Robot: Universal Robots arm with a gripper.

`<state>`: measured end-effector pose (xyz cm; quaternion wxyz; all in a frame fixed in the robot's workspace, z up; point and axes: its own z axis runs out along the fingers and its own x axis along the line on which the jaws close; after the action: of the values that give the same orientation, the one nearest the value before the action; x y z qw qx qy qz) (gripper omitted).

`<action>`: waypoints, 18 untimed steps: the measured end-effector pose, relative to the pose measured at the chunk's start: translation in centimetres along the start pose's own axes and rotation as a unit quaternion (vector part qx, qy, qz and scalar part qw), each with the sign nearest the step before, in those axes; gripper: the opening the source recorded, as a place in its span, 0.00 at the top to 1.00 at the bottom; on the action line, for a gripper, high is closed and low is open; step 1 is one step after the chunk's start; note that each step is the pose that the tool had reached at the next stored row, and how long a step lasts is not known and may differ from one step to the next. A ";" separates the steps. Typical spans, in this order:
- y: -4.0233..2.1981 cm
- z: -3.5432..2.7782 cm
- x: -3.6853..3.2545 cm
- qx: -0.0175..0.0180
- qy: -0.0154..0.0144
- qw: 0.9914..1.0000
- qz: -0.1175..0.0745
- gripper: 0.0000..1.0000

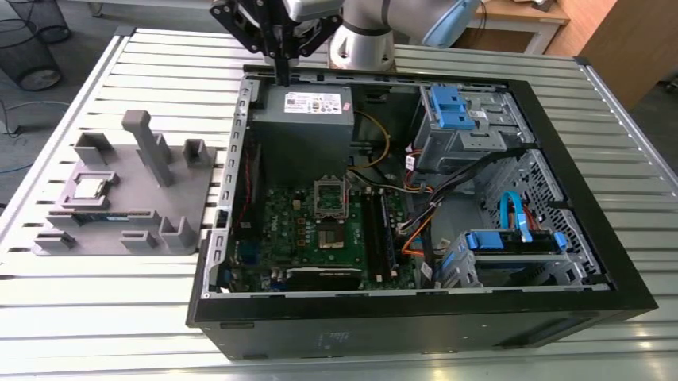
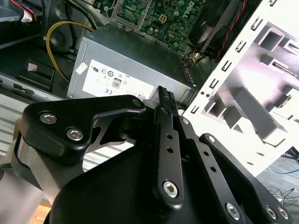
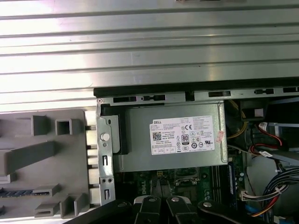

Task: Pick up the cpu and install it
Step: 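Reach for the cpu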

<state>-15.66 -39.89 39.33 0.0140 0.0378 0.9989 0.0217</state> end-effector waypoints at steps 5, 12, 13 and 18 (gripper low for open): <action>-0.02 -0.01 0.26 0.000 0.000 1.000 0.000 0.89; -0.06 -0.03 0.74 0.000 0.000 1.000 0.000 0.89; -0.06 -0.02 0.81 0.000 -0.001 1.000 0.000 0.89; -0.09 -0.04 1.20 0.000 -0.001 1.000 0.000 0.89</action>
<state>-16.87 -39.89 39.33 0.0149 0.0378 0.9989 0.0218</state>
